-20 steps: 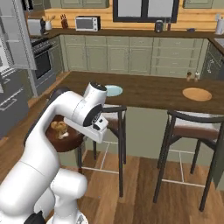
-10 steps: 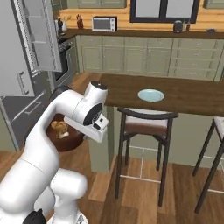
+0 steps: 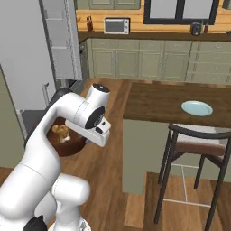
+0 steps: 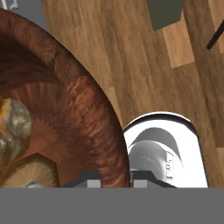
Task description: Pick the chicken drumstick and mushroom from their plates and place them in the bowl. Then put the bowl in the fridge.
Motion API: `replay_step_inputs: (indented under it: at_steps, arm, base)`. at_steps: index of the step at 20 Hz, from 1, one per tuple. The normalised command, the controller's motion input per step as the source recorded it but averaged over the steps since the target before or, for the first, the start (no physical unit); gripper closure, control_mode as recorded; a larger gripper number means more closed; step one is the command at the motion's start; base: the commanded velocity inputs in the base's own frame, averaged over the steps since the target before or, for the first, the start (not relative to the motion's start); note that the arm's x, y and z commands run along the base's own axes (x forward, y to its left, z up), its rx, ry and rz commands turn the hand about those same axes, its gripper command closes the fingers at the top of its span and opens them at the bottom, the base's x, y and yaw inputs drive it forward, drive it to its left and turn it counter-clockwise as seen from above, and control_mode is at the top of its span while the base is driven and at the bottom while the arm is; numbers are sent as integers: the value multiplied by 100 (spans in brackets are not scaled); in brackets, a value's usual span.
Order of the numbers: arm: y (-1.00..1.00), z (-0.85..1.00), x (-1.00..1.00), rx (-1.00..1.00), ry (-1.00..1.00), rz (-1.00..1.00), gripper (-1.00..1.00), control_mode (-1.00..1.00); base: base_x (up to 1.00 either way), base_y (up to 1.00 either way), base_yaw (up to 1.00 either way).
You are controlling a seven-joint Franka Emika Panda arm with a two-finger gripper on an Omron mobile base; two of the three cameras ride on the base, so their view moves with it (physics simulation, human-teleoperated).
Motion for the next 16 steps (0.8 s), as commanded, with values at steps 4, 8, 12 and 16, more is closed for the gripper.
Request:
replay_step_inputs:
  at_steps: [4, 8, 12, 16]
  arm:
    - [0, 0, 0, 0, 0, 0, 100, 100]
    - [0, 0, 0, 0, 0, 0, 100, 100]
    - [0, 0, 0, 0, 0, 0, 100, 100]
    - [0, 0, 0, 0, 0, 0, 100, 100]
  base:
    - [54, 91, -19]
    - [48, 65, -20]
    - [47, -1, -7]
    - [30, -21, 0]
